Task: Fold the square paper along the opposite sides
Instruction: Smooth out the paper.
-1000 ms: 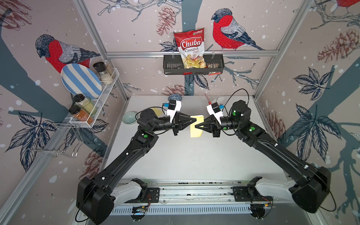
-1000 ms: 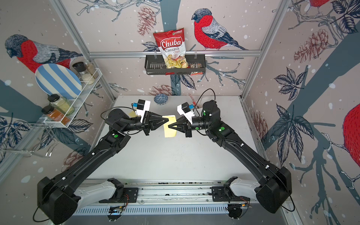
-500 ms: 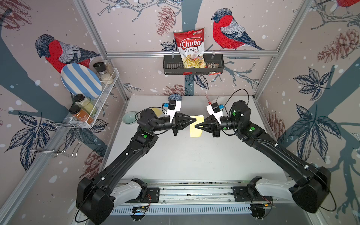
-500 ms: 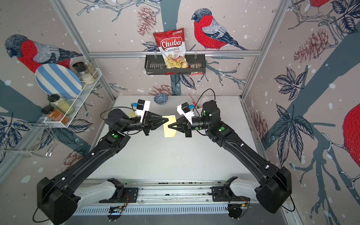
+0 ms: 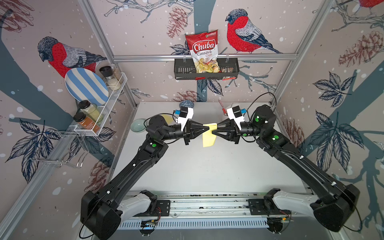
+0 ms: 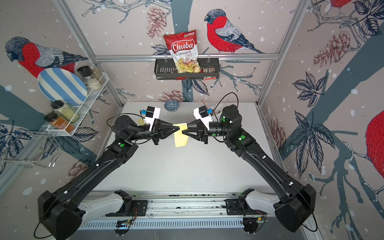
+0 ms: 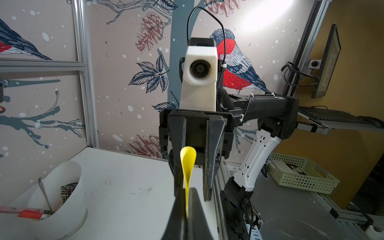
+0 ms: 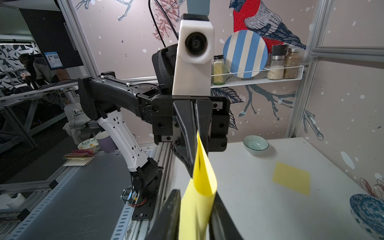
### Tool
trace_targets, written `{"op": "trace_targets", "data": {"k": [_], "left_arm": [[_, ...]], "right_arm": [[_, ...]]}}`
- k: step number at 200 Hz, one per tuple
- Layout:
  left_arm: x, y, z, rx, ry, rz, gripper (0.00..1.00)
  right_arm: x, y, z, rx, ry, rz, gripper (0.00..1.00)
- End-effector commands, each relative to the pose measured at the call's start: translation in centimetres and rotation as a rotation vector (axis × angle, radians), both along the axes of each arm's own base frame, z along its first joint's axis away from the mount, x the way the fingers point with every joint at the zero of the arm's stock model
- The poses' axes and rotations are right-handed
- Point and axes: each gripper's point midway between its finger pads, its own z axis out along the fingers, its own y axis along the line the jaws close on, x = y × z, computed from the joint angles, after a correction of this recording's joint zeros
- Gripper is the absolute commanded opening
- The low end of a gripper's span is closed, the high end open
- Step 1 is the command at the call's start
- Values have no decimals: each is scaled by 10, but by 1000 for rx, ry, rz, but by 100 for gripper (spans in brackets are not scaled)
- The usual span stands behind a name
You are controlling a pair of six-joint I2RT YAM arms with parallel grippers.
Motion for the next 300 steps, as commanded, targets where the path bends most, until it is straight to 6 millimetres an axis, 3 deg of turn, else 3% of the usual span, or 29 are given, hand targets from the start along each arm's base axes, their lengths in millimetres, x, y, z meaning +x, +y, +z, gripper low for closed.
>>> {"op": "trace_targets", "data": {"k": [1, 85, 109, 163, 177, 194, 300], "left_arm": [[-4, 0, 5, -8, -35, -12, 0], [0, -2, -2, 8, -16, -11, 0], [2, -2, -3, 10, -18, -1, 0], [6, -3, -10, 39, -8, 16, 0], [5, -2, -9, 37, -12, 17, 0], [5, -2, -9, 35, -14, 16, 0], [0, 0, -3, 24, -32, 14, 0]], "right_arm": [[1, 1, 3, 7, -12, 3, 27], [-1, 2, 7, 21, -22, 22, 13], [-1, 1, 6, 20, -23, 24, 0], [-2, 0, 6, 20, -33, 13, 0], [0, 0, 7, 21, -37, 6, 12], [1, 0, 9, 24, -42, 3, 16], [5, 3, 3, 13, -20, 6, 18]]}}
